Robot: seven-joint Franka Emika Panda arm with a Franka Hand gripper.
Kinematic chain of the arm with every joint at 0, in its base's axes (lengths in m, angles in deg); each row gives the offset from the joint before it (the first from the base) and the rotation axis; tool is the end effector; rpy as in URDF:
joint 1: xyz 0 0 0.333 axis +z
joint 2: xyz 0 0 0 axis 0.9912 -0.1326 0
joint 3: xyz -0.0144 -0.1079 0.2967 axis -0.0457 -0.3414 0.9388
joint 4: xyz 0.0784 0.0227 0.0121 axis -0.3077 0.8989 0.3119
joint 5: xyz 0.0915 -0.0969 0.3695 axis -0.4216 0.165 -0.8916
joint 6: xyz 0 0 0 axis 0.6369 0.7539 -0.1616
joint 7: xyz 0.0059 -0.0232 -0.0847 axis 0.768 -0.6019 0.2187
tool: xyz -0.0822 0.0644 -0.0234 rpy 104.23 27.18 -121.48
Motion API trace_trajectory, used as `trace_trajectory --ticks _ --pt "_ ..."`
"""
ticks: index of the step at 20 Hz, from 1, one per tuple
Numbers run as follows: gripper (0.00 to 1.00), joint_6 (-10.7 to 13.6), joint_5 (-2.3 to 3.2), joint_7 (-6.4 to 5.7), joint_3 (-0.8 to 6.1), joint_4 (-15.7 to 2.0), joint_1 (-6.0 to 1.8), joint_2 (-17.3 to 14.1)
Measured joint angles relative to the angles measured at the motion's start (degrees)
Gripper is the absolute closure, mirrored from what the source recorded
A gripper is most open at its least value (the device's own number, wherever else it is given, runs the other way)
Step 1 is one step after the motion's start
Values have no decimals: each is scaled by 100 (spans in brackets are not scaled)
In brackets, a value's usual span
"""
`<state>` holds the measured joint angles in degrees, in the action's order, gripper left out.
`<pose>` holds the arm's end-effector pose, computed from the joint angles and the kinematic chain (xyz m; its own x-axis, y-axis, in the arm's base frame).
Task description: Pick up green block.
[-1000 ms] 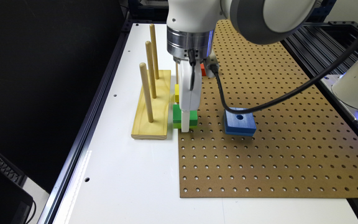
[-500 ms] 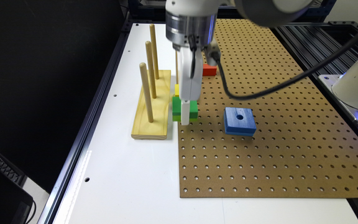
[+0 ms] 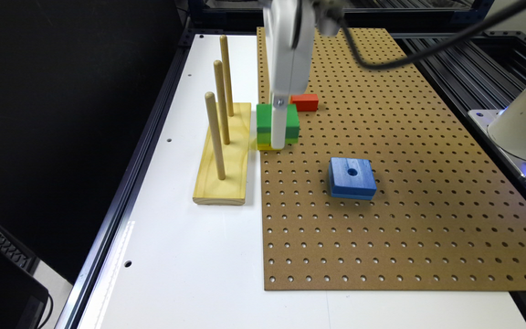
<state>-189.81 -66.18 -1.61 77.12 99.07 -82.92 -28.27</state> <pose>0.5317 0.1095 0.3113 0.7208 -0.6928 -0.0221 -0.6927 -0.7190 -0.0561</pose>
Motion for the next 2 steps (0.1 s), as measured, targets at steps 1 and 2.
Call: trace_trajectory --ticks 1,2 --pt "100 5 0 -1 0 2 0 5" --pt "100 5 0 -1 0 4 -1 0"
